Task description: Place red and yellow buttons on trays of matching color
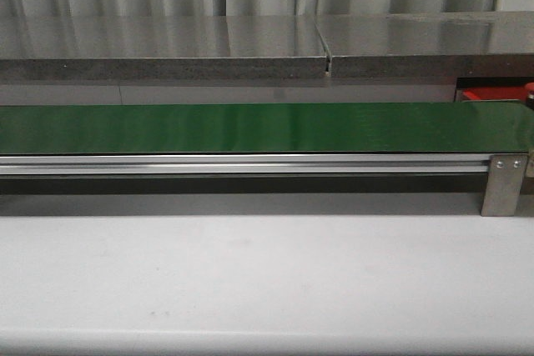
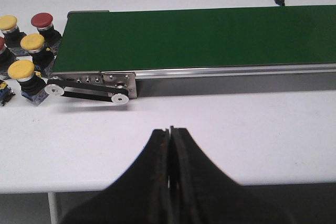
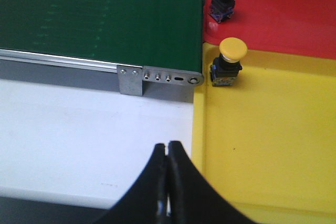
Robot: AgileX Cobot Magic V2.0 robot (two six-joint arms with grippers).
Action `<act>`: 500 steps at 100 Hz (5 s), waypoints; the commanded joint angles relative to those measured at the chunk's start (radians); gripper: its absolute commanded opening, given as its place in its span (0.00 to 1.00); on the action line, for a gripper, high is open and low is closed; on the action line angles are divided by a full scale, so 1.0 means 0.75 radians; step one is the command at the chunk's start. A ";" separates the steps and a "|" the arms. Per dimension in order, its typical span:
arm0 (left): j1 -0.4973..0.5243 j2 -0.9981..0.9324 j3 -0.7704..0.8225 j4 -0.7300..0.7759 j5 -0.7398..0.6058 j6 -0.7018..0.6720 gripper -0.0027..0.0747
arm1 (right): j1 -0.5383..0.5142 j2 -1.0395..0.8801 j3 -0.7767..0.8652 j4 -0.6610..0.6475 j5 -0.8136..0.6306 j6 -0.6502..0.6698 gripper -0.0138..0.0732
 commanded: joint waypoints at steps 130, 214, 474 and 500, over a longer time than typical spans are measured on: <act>0.569 1.147 -0.474 -0.097 -0.349 -0.083 0.72 | 0.002 0.004 -0.034 0.008 -0.088 -0.015 0.07; 0.629 1.922 -1.000 -0.141 -0.108 -0.131 0.70 | 0.002 0.004 -0.034 0.008 -0.088 -0.015 0.07; 0.349 1.920 -1.058 -0.144 -0.148 -0.105 0.33 | 0.002 0.004 -0.034 0.008 -0.088 -0.015 0.07; 0.349 1.909 -1.123 -0.175 -0.138 -0.102 0.78 | 0.002 0.004 -0.034 0.008 -0.088 -0.015 0.07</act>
